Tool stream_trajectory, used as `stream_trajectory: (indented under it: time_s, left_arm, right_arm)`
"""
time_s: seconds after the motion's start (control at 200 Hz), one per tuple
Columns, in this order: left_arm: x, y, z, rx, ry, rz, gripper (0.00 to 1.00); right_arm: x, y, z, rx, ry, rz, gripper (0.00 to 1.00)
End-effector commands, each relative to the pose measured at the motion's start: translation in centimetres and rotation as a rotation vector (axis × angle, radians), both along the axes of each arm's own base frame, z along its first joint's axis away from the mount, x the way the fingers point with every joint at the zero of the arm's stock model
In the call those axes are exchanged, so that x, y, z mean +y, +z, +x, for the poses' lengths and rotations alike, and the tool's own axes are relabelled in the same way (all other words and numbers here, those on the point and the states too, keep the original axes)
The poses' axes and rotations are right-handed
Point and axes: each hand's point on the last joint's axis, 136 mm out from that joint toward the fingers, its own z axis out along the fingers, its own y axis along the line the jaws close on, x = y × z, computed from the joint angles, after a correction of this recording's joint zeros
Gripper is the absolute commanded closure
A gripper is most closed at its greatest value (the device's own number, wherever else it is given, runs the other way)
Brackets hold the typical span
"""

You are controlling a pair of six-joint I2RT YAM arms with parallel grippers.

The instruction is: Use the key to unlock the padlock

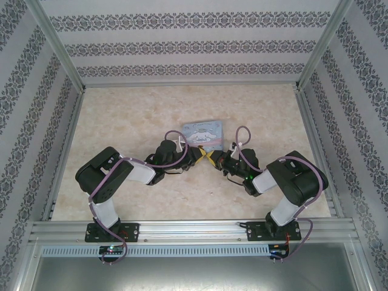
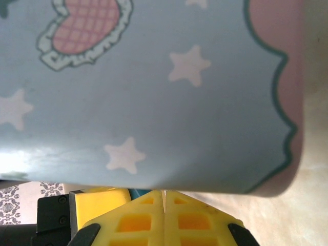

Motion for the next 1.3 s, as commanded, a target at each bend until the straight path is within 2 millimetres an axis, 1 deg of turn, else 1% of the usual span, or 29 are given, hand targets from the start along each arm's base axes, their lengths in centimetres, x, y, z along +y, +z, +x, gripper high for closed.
stream_trajectory:
  time_s: [0.0, 0.12, 0.39, 0.565, 0.625, 0.954, 1.124, 1.294]
  left_arm:
    - [-0.2, 1.1, 0.2, -0.001, -0.003, -0.070, 1.00]
    - [-0.1, 1.3, 0.3, 0.020, 0.013, -0.094, 1.00]
    - [0.3, 2.0, 0.4, 0.042, 0.042, -0.104, 1.00]
    - [0.7, 2.3, 0.1, 0.040, 0.052, -0.085, 1.00]
    - [0.8, 2.3, 0.1, 0.040, 0.053, -0.080, 1.00]
    - [0.8, 2.4, 0.2, 0.053, 0.060, -0.088, 1.00]
    - [0.8, 2.5, 0.2, 0.057, 0.065, -0.095, 1.00]
    - [0.7, 2.5, 0.3, 0.059, 0.068, -0.094, 1.00]
  right_arm:
    - [0.9, 2.7, 0.5, -0.097, 0.053, 0.062, 1.00]
    - [0.8, 3.0, 0.3, -0.104, 0.085, 0.081, 1.00]
    - [-0.4, 1.9, -1.3, -0.074, 0.099, 0.068, 1.00]
    - [-0.9, 1.3, -2.0, -0.057, 0.093, 0.057, 1.00]
    - [-0.8, 1.3, -2.1, -0.058, 0.095, 0.058, 1.00]
    - [-0.7, 2.4, -1.4, -0.072, 0.068, 0.078, 1.00]
    - [0.1, 2.9, -1.0, -0.077, 0.062, 0.088, 1.00]
    - [0.8, 2.8, -0.6, -0.075, 0.059, 0.091, 1.00]
